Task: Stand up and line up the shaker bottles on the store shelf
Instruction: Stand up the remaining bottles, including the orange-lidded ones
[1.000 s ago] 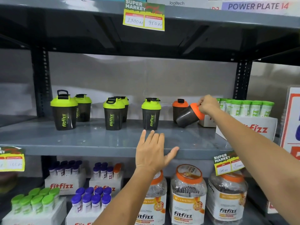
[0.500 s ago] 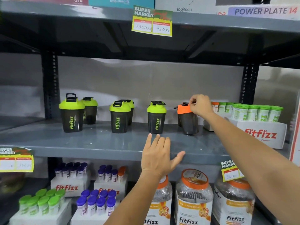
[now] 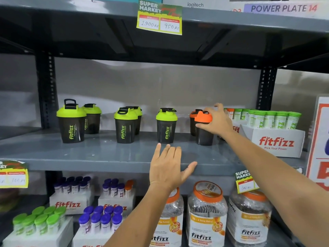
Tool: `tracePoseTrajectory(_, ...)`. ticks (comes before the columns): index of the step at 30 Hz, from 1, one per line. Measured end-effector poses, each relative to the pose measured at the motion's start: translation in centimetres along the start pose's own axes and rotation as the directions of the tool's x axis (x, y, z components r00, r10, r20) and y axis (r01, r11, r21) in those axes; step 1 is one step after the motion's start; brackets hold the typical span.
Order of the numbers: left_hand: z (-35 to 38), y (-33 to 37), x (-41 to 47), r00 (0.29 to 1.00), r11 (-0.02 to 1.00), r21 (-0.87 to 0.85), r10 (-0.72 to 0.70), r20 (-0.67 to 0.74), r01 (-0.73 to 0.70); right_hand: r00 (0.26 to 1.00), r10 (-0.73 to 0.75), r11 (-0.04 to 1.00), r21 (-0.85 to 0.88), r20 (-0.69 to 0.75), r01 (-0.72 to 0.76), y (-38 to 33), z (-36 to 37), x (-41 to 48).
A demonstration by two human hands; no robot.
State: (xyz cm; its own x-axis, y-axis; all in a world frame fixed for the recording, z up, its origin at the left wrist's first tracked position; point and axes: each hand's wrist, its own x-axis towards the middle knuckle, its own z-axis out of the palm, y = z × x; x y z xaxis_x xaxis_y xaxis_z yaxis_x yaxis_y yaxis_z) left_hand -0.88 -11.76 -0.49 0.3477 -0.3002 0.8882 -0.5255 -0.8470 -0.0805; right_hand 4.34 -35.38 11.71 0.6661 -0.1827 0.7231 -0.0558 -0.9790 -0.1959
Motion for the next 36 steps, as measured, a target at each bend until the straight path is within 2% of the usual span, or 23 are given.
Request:
tracePoseTrajectory(5, -0.1, 0.0, 0.0, 1.000, 1.000, -0.001, -0.001, 0.008, 0.001, 0.997, 0.076, 0.993, -0.088, -0.019, -0.077, -0.3, 0.5, -0.3)
tracePoseTrajectory(7, -0.2, 0.0, 0.0, 1.000, 1.000, -0.001, -0.002, 0.015, 0.002, 0.996, 0.093, 0.995, -0.034, 0.007, -0.093, -0.4, 0.7, 0.0)
tracePoseTrajectory(12, -0.1, 0.0, -0.1, 1.000, 1.000, 0.001, 0.002, 0.006, -0.002, 0.970, 0.210, 0.937, 0.258, 0.121, -0.235, -0.3, 0.8, 0.7)
tracePoseTrajectory(15, 0.0, 0.0, 0.0, 1.000, 1.000, 0.005, 0.004, -0.011, -0.004, 0.959, 0.277, 0.925, 0.252, 0.059, -0.283, -0.1, 0.9, 0.2)
tracePoseTrajectory(18, 0.1, 0.0, -0.1, 1.000, 1.000, 0.005, 0.009, -0.025, -0.009, 0.955, 0.287, 0.913, 0.280, 0.078, -0.297, 0.1, 1.4, -0.1)
tracePoseTrajectory(23, 0.2, 0.0, -0.1, 0.999, 1.000, -0.002, 0.010, -0.041, -0.011, 0.925, 0.320, 0.776, 0.502, 0.207, -0.381, -0.2, 1.4, 0.6)
tracePoseTrajectory(26, 0.2, 0.0, -0.1, 0.999, 1.000, 0.000, 0.008, -0.042, -0.008, 0.921, 0.305, 0.772, 0.503, 0.243, -0.388, -0.2, 1.8, 0.4)
tracePoseTrajectory(28, 0.2, 0.0, -0.1, 0.999, 1.000, 0.001, 0.008, -0.037, -0.008, 0.912, 0.346, 0.763, 0.500, 0.220, -0.410, 0.0, 2.5, -0.1)
tracePoseTrajectory(33, 0.4, 0.0, -0.1, 0.999, 1.000, -0.013, 0.021, -0.033, -0.022, 0.872, 0.436, 0.677, 0.558, 0.221, -0.480, 0.3, 3.1, -0.2)
tracePoseTrajectory(36, 0.3, 0.0, -0.1, 1.000, 1.000, -0.025, 0.011, -0.029, -0.012, 0.877, 0.411, 0.696, 0.535, 0.250, -0.479, 0.6, 2.7, -0.4)
